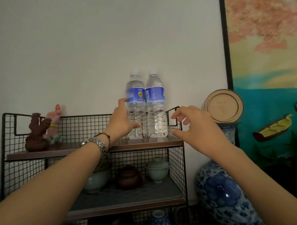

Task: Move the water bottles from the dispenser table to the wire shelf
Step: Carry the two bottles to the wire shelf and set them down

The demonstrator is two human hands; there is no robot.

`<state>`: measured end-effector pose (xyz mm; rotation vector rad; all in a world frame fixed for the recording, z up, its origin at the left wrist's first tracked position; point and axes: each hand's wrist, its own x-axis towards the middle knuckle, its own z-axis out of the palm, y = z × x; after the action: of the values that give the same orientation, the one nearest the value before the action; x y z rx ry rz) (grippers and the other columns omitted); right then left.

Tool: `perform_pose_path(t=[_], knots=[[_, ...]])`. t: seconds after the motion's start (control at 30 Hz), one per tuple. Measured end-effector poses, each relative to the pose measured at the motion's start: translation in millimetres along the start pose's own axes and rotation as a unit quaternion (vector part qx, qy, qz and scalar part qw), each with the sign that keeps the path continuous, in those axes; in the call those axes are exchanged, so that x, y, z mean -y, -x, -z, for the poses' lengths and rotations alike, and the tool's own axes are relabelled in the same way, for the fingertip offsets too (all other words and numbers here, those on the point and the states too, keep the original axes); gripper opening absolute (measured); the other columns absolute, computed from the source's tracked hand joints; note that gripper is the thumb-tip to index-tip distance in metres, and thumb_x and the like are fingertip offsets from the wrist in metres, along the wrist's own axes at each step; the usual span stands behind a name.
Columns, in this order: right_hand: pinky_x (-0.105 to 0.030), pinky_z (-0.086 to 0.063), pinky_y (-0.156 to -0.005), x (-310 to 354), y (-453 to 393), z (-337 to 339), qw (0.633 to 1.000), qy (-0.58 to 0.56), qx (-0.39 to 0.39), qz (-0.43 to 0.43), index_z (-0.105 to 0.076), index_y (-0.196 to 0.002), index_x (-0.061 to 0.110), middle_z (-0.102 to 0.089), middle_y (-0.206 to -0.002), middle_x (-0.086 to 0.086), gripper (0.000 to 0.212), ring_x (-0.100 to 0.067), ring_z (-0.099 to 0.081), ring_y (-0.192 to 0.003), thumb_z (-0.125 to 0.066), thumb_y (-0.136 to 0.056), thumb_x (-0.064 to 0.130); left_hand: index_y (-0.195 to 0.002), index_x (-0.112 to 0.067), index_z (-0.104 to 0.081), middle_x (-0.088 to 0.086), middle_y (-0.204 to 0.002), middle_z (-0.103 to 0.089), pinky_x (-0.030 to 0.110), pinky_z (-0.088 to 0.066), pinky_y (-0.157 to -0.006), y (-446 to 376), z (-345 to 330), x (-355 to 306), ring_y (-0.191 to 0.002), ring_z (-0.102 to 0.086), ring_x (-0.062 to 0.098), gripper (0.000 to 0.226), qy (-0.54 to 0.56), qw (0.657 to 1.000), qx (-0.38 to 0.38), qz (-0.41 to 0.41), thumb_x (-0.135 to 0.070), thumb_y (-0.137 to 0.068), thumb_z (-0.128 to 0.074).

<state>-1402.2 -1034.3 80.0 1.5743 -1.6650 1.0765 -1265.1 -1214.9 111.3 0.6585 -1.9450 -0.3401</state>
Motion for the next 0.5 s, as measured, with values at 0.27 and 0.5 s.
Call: perform_pose_path(t=[0.27, 0.5], knots=[[-0.036, -0.051, -0.079, 5.8, 6.9, 20.3, 0.996, 0.081, 0.033, 0.01, -0.058, -0.108, 0.025, -0.059, -0.106, 0.002, 0.028, -0.016, -0.055, -0.098, -0.067, -0.081, 0.03, -0.14, -0.019, -0.029, 0.007, -0.121, -0.061, 0.038, -0.05, -0.08, 20.7, 23.7, -13.6, -0.101, -0.06, 0.023, 0.072, -0.216, 0.976, 0.017, -0.009, -0.04, -0.082, -0.068], [-0.037, -0.045, -0.084, 14.4, 27.6, 43.5, 0.971, 0.237, 0.036, 0.016, -0.052, -0.119, 0.02, -0.061, -0.112, -0.002, 0.035, -0.023, -0.057, -0.104, -0.054, -0.089, 0.039, -0.117, -0.018, -0.055, 0.004, -0.106, -0.066, 0.033, -0.043, -0.071, 68.6, 49.4, -47.6, -0.095, -0.062, 0.024, 0.041, -0.454, 0.884, -0.007, -0.113, -0.048, -0.089, -0.049]])
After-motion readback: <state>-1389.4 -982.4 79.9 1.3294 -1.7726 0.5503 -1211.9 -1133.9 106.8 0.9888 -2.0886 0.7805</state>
